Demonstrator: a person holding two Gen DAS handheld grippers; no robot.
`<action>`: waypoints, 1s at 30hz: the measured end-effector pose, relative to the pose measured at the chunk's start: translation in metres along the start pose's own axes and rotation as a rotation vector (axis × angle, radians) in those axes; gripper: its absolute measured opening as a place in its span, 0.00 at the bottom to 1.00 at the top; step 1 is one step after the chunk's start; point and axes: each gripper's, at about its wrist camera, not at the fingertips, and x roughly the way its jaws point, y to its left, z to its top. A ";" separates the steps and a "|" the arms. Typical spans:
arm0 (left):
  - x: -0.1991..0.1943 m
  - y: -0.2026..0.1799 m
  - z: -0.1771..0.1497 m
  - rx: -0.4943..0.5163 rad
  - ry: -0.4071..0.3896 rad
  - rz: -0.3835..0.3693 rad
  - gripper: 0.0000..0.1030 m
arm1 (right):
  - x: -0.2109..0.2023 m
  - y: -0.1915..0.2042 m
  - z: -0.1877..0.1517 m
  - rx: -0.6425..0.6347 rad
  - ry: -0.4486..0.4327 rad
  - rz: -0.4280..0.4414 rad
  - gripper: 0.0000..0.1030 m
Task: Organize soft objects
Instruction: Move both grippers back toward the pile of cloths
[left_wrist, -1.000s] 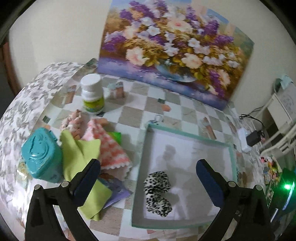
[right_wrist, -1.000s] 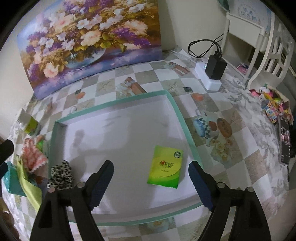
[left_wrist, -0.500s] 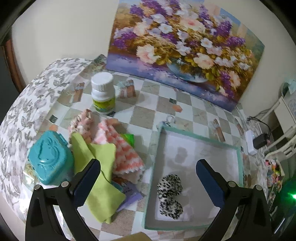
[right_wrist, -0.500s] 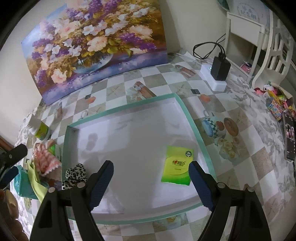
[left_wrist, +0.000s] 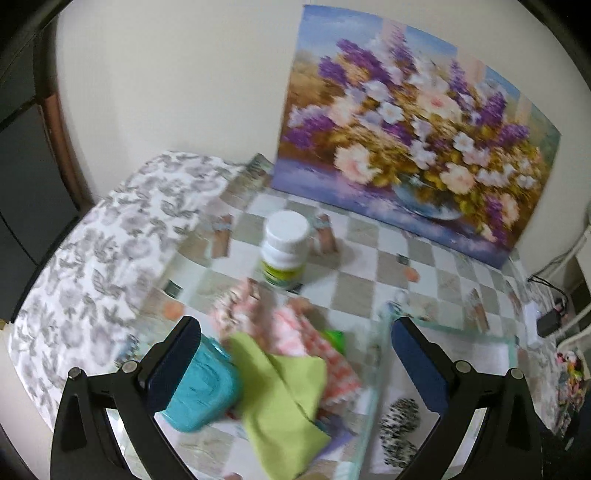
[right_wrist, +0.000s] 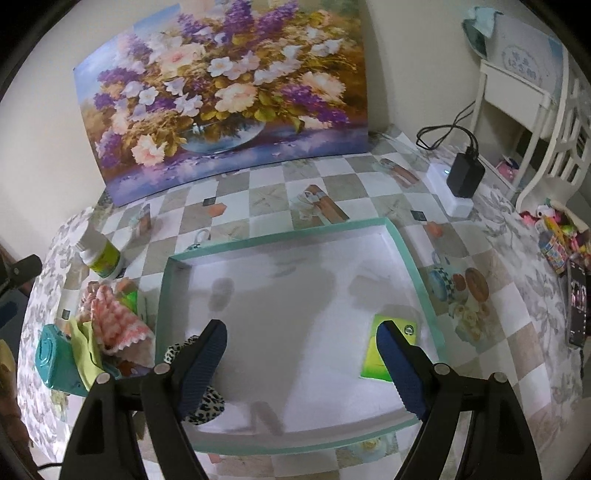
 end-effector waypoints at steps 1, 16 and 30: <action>0.000 0.004 0.002 -0.006 0.001 0.001 1.00 | 0.000 0.005 0.002 -0.008 0.001 -0.001 0.83; 0.023 0.057 0.027 -0.124 0.103 0.027 1.00 | 0.005 0.061 0.033 -0.059 0.022 0.050 0.83; 0.051 0.080 0.019 -0.154 0.307 0.022 1.00 | 0.030 0.145 0.023 -0.225 0.129 0.262 0.83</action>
